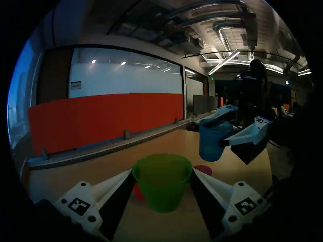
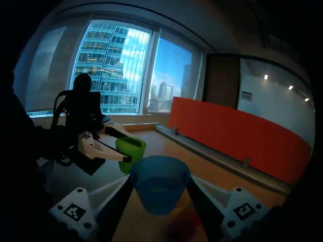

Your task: Pour water

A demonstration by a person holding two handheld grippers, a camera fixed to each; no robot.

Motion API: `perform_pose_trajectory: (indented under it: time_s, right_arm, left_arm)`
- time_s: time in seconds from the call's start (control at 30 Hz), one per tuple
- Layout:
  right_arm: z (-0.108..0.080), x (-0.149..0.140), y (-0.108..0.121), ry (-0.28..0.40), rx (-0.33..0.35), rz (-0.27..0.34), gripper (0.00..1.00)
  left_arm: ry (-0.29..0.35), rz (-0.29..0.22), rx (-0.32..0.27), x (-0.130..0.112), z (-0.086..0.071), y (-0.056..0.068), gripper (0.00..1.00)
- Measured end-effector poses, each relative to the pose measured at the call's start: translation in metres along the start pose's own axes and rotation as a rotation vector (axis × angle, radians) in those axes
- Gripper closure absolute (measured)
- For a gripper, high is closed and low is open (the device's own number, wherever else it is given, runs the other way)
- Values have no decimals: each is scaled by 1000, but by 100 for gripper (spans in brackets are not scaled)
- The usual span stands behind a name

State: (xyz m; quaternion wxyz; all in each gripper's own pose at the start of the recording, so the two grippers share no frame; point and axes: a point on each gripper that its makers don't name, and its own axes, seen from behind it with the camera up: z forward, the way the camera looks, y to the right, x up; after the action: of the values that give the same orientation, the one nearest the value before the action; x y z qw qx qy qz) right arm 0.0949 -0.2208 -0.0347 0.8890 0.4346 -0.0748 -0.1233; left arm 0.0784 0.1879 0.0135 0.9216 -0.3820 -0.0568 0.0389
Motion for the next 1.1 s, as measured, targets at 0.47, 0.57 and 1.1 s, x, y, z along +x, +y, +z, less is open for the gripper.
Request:
perform_pose_trajectory:
  time_s: [0.47, 0.57, 1.1]
  right_arm:
    - [9, 25, 12, 13, -7, -122, 10]
    - [11, 30, 14, 15, -4, -148, 10]
    - [24, 69, 28, 50, -20, -321, 9]
  left_arm:
    - [7, 10, -1, 4, -8, 10, 12]
    - [10, 10, -5, 6, -9, 14, 12]
    - [14, 13, -36, 8, -11, 34, 12]
